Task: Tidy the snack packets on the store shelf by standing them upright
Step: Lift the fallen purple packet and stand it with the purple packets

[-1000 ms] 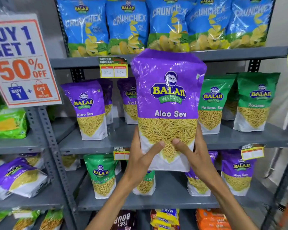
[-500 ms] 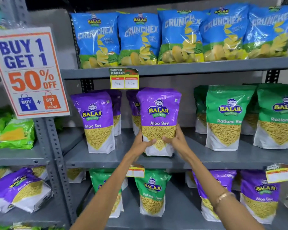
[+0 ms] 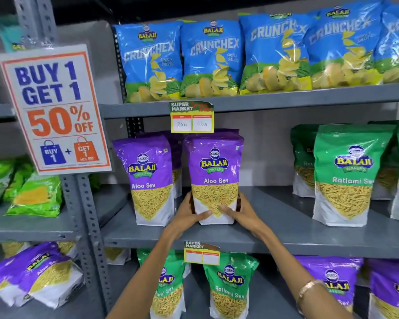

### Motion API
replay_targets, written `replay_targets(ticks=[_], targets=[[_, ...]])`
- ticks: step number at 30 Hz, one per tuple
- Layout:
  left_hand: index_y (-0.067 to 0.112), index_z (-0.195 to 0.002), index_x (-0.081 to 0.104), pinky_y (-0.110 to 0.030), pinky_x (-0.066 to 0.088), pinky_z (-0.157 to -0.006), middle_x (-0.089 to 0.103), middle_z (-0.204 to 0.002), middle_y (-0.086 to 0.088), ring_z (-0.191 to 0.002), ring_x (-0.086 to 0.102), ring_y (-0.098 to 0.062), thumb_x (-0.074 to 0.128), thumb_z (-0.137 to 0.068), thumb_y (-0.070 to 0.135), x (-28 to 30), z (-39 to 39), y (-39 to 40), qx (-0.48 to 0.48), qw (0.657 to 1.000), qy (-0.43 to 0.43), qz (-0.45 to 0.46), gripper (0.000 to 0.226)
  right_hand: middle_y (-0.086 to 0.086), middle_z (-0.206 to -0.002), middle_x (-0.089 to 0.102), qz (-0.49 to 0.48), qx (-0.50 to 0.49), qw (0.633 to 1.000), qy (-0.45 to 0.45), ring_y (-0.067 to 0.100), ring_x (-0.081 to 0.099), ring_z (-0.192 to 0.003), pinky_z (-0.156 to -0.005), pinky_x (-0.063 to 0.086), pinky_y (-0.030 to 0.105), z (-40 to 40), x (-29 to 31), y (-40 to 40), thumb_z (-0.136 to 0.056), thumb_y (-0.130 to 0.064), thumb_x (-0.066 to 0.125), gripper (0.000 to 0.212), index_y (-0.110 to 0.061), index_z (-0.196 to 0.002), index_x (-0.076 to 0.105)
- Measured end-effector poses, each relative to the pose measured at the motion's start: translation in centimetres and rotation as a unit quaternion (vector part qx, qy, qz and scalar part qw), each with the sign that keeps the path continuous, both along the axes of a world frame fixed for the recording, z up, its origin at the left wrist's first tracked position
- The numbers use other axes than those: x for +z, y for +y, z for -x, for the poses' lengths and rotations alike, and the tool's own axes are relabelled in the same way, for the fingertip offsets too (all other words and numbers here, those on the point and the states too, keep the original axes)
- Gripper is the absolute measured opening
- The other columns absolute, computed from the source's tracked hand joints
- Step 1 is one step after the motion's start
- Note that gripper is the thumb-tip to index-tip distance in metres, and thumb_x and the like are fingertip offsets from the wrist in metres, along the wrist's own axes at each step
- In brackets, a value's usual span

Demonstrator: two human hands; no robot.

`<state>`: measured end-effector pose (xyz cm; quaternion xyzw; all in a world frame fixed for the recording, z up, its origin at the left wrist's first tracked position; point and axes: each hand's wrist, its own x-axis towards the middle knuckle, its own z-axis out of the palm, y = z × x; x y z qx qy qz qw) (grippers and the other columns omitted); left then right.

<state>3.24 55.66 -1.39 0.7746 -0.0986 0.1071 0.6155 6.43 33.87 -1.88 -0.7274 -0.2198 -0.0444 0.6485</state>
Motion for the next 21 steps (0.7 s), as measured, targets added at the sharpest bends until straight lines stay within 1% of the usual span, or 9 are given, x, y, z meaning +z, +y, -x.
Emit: replay_targets(ticks=[2,4,5,8,10,14,17,19,21], targets=[[0.025,-0.146,0.040,-0.040,0.044,-0.116,0.061,-0.144,0.007,-0.137,0.055,-0.014,0.100,-0.056,0.031,-0.3,-0.2,0.6,-0.007,0.999,0.017,-0.027,0.108,-0.007,-0.133,0.057,0.049,0.014,0.999,-0.001,0.000,0.055,-0.120,-0.087,0.046,0.003,-0.1,-0.3,-0.6,-0.074,-0.024,0.089,0.086,-0.015,-0.141,0.035],[0.026,-0.139,0.042,-0.027,0.047,-0.110,0.062,-0.139,0.009,-0.135,0.055,-0.014,0.097,-0.060,0.011,-0.6,-0.7,0.9,-0.011,0.998,0.033,-0.060,0.098,-0.008,-0.134,0.054,0.084,0.018,0.996,0.003,0.003,0.054,-0.123,-0.091,0.046,0.007,-0.5,-0.6,-0.7,-0.065,-0.023,0.094,0.099,-0.016,-0.141,0.032],[0.028,-0.136,0.042,-0.025,0.048,-0.109,0.061,-0.137,0.009,-0.135,0.055,-0.014,0.095,-0.060,0.004,-0.6,-0.9,1.0,-0.012,0.997,0.039,-0.065,0.096,-0.008,-0.134,0.054,0.096,0.015,0.995,0.004,0.005,0.054,-0.124,-0.092,0.046,0.007,-0.7,-0.7,-0.7,-0.061,-0.022,0.094,0.103,-0.015,-0.142,0.031],[0.031,-0.134,0.044,-0.040,0.045,-0.115,0.062,-0.140,0.005,-0.134,0.056,-0.015,0.097,-0.053,0.011,-0.6,-1.5,1.4,-0.008,0.997,0.034,-0.072,0.098,-0.005,-0.131,0.055,0.112,-0.011,0.994,-0.005,0.013,0.055,-0.124,-0.087,0.046,0.004,-1.4,-0.6,-0.5,-0.053,-0.018,0.094,0.109,-0.011,-0.142,0.032],[0.028,-0.136,0.046,-0.043,0.048,-0.113,0.063,-0.140,0.004,-0.132,0.058,-0.017,0.097,-0.053,0.015,-0.6,-1.8,1.5,-0.005,0.997,0.028,-0.066,0.099,0.000,-0.132,0.058,0.112,-0.030,0.993,-0.012,0.017,0.057,-0.124,-0.086,0.048,0.006,-1.7,-0.4,-0.2,-0.049,-0.016,0.095,0.111,-0.009,-0.143,0.035],[0.015,-0.139,0.044,-0.016,0.056,-0.091,0.062,-0.134,-0.005,-0.131,0.060,-0.028,0.082,-0.074,-0.011,-0.6,-2.1,1.0,-0.019,0.998,0.008,-0.056,0.080,0.001,-0.129,0.060,0.118,-0.057,0.991,-0.017,0.017,0.058,-0.119,-0.084,0.048,0.005,-2.0,-0.3,0.3,-0.055,-0.009,0.096,0.102,-0.011,-0.140,0.039],[0.018,-0.133,0.048,-0.013,0.056,-0.087,0.064,-0.134,-0.008,-0.128,0.062,-0.029,0.082,-0.075,-0.010,-0.9,-2.2,0.8,-0.008,0.999,0.006,-0.052,0.073,-0.002,-0.125,0.061,0.133,-0.066,0.989,0.008,0.018,0.060,-0.118,-0.087,0.049,0.015,-1.5,-0.5,0.5,-0.059,-0.018,0.096,0.093,-0.014,-0.134,0.041],[0.015,-0.134,0.050,-0.020,0.055,-0.094,0.064,-0.135,-0.009,-0.128,0.062,-0.029,0.085,-0.074,-0.006,-1.0,-2.0,0.9,0.003,0.999,0.011,-0.050,0.073,-0.003,-0.126,0.062,0.144,-0.080,0.986,0.014,0.019,0.061,-0.119,-0.096,0.051,0.030,-0.9,-0.7,0.6,-0.057,-0.032,0.094,0.093,-0.016,-0.133,0.042],[0.008,-0.140,0.049,-0.030,0.054,-0.100,0.064,-0.138,-0.012,-0.127,0.063,-0.030,0.087,-0.073,-0.003,-1.3,-1.8,0.9,0.007,0.999,0.015,-0.048,0.078,-0.004,-0.130,0.063,0.153,-0.084,0.985,0.010,0.018,0.060,-0.121,-0.102,0.051,0.039,-0.5,-0.9,0.5,-0.053,-0.045,0.091,0.096,-0.021,-0.132,0.042]])
